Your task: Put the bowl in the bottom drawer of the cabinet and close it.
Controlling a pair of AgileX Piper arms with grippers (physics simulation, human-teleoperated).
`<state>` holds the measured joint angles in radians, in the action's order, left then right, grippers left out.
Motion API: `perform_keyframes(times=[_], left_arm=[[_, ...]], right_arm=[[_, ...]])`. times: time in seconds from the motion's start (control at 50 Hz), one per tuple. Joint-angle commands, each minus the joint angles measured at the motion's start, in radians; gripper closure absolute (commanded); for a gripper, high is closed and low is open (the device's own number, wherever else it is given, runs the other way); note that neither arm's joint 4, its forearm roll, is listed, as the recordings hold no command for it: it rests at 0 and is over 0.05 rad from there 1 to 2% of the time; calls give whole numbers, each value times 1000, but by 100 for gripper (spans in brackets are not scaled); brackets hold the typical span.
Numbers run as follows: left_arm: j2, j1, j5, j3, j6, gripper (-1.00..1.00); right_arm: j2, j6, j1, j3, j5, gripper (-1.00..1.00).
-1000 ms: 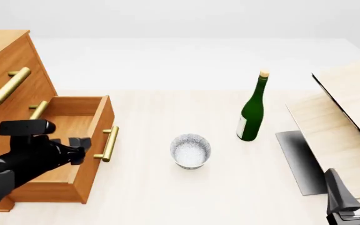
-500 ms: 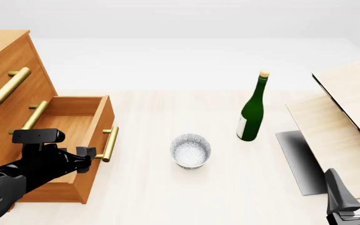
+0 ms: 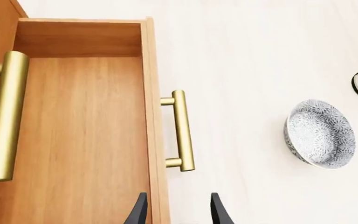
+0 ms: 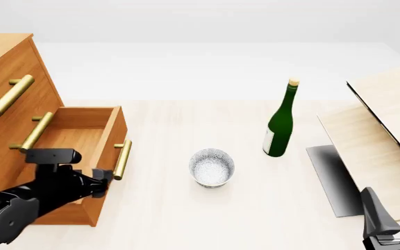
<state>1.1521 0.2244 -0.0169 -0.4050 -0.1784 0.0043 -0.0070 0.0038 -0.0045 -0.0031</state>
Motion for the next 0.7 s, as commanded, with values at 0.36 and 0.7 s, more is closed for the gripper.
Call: perform_keyframes(times=[0.36,0.7], left_arm=[[56,61,39,10,-43,-100],[64,107,55,15,-73,-100]], right_arm=[[-1,-3,1,0,-1,-100],[-1,-4,1,0,-1,-100]])
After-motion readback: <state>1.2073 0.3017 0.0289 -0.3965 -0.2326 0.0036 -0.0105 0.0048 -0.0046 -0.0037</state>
